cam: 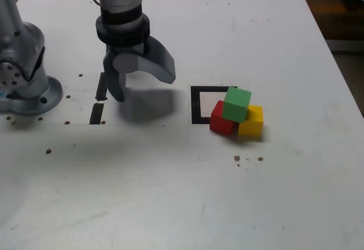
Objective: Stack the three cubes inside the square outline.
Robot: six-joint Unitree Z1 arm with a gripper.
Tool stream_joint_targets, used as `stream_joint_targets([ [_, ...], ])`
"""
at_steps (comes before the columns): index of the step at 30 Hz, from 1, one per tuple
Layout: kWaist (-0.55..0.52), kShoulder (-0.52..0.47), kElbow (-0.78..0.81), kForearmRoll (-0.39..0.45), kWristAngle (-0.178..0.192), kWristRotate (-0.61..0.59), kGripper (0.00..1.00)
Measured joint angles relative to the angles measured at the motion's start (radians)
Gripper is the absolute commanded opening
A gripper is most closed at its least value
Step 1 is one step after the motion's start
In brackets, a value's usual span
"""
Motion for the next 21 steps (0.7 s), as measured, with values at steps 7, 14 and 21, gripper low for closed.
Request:
stream_joint_targets([
  [7, 0.0, 0.0, 0.005, 0.003, -0.011, 0.0, 0.99],
  [14, 0.0, -0.002, -0.067, 0.116, 0.013, 0.0, 0.98],
  [21, 0.0, 0.001, -0.251, 0.34, 0.043, 0.035, 0.97],
])
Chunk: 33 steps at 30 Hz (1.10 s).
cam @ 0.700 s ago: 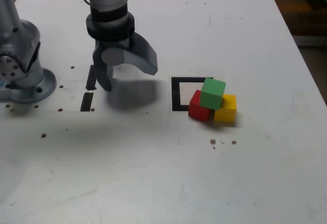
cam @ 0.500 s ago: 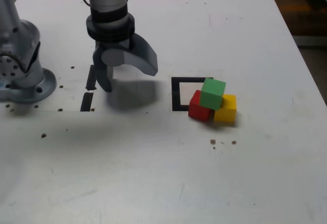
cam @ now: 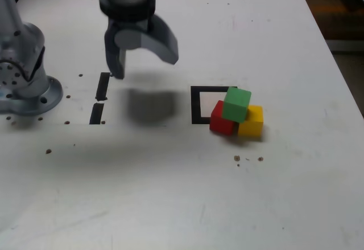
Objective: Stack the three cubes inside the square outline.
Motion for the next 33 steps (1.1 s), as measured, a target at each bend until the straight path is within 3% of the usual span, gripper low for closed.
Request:
stream_joint_targets([
  [7, -0.026, 0.053, -0.231, 0.182, 0.002, 0.059, 0.97],
  [14, -0.077, 0.119, -0.461, 0.291, 0.003, 0.104, 0.97],
  [24, -0.185, 0.247, -0.674, 0.363, -0.028, 0.148, 0.98],
  [33, -0.243, 0.349, -0.714, 0.357, -0.032, 0.148, 1.0],
])
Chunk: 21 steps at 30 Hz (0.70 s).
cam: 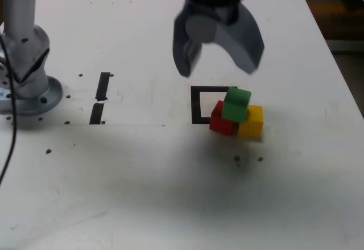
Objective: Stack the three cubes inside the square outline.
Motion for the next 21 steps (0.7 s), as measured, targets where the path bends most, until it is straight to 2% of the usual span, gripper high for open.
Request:
stream_joint_targets([
  [9, -0.013, 0.103, -0.025, -0.019, 0.003, -0.001, 0.99],
  [21, -0.014, 0.174, -0.053, -0.028, 0.017, 0.012, 0.97],
])
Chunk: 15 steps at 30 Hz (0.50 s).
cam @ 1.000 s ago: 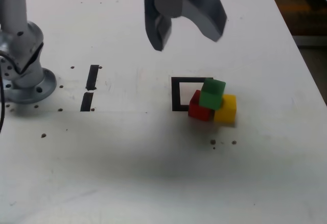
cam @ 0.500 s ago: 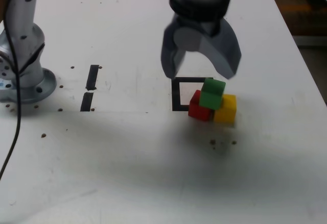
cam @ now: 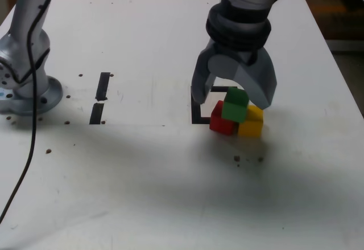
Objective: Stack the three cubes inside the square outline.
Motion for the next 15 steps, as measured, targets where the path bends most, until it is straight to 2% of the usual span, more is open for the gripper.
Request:
stream_joint_targets([
  [15, 0.0, 0.066, -0.019, -0.015, -0.004, 0.001, 0.88],
])
